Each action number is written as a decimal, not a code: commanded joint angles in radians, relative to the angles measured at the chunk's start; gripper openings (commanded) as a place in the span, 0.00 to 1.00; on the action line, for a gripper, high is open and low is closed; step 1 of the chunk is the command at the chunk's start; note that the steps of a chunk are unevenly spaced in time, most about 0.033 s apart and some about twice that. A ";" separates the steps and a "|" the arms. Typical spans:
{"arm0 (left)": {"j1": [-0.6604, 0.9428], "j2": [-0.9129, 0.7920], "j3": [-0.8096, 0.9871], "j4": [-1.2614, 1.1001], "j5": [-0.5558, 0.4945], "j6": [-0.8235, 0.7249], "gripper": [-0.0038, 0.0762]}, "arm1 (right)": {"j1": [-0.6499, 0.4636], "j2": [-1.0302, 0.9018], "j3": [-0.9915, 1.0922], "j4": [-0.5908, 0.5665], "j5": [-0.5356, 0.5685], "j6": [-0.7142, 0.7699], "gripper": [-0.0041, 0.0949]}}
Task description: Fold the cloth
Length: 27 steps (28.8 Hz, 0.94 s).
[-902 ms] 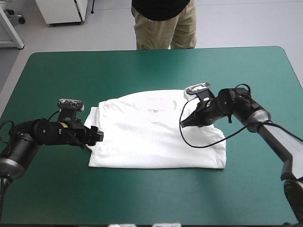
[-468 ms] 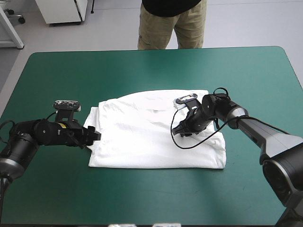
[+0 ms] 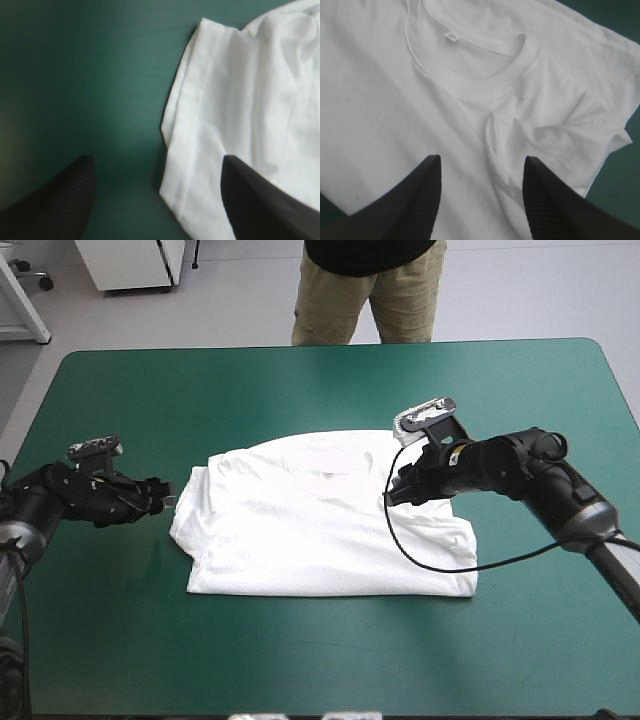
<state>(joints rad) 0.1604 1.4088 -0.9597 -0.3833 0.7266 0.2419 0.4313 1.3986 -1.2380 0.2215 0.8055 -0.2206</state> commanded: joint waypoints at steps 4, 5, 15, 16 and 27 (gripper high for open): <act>0.002 0.122 -0.035 -0.145 -0.075 0.080 0.63 | -0.002 -0.076 -0.027 -0.002 -0.014 0.000 0.53; 0.002 0.145 -0.035 -0.171 -0.067 0.106 0.61 | -0.002 -0.076 -0.027 -0.002 -0.012 0.000 0.53; -0.040 0.263 -0.035 -0.294 0.009 0.282 0.43 | -0.002 -0.074 -0.027 -0.006 -0.027 0.000 0.51; -0.040 0.265 -0.035 -0.294 0.005 0.282 0.39 | -0.002 -0.074 -0.027 -0.006 -0.025 0.000 0.50; -0.040 0.217 -0.069 -0.298 0.039 0.331 0.04 | -0.002 -0.074 -0.027 -0.008 -0.024 0.000 0.41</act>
<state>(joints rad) 0.1308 1.6790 -0.9953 -0.6694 0.7069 0.5684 0.4313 1.3575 -1.2370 0.2137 0.8265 -0.2195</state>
